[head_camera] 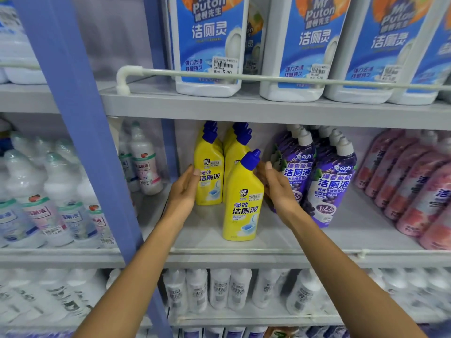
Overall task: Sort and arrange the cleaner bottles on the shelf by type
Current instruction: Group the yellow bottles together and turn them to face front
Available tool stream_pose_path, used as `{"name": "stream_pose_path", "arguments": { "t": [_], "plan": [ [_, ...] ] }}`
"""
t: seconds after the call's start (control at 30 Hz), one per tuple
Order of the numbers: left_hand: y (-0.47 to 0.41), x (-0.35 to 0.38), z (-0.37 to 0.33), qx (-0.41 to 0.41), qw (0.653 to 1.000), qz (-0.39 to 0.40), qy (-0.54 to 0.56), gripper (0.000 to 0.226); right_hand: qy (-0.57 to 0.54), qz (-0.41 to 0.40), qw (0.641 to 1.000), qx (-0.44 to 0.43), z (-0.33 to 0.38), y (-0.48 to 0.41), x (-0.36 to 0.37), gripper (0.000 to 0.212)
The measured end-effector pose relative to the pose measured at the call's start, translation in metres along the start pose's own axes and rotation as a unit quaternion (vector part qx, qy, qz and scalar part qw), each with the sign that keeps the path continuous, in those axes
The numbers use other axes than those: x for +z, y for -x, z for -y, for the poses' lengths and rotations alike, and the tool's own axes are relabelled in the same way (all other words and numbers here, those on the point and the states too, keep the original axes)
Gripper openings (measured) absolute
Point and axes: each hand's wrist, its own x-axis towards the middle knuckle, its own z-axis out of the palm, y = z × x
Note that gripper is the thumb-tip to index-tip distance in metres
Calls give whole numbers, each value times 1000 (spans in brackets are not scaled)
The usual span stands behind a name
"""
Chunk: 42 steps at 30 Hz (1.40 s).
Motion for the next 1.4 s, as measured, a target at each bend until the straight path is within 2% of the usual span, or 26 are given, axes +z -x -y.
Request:
{"name": "stream_pose_path", "arguments": {
  "t": [0.07, 0.13, 0.27, 0.37, 0.43, 0.57, 0.73, 0.9, 1.1, 1.23, 1.4],
  "plan": [
    [7, -5, 1, -15, 1000, -4, 7, 70, -37, 9, 999, 29, 1, 13, -4, 55],
    [16, -8, -3, -14, 1000, -2, 19, 81, -70, 21, 996, 43, 2, 25, -9, 62],
    [39, 4, -11, -17, 998, 46, 46, 76, -123, 39, 991, 42, 4, 43, -12, 71],
    [57, 26, -17, -3, 994, 102, 33, 44, -87, 55, 995, 5, 3, 55, -9, 46],
    [61, 38, -12, 25, 992, 121, 6, 40, -53, 63, 996, -37, -2, 61, -4, 41],
    [58, 42, -6, 62, 994, 84, -31, 40, -37, 30, 995, -88, -15, 61, 7, 37],
    [48, 26, -3, 69, 994, 77, -44, 40, -26, 20, 996, -82, -19, 51, 21, 46],
    [35, 3, 1, 71, 995, 49, -59, 38, -30, 13, 995, -95, -16, 41, 49, 38],
    [12, -14, 0, 79, 991, 23, -102, 30, 33, -20, 991, -126, -16, 22, 71, 34],
    [2, -13, 1, 77, 989, -7, -124, 34, 99, -25, 985, -142, -13, 6, 80, 26],
    [-5, -8, 3, 77, 987, -35, -140, 39, 158, -62, 973, -155, -17, -10, 89, 31]
  ]
}}
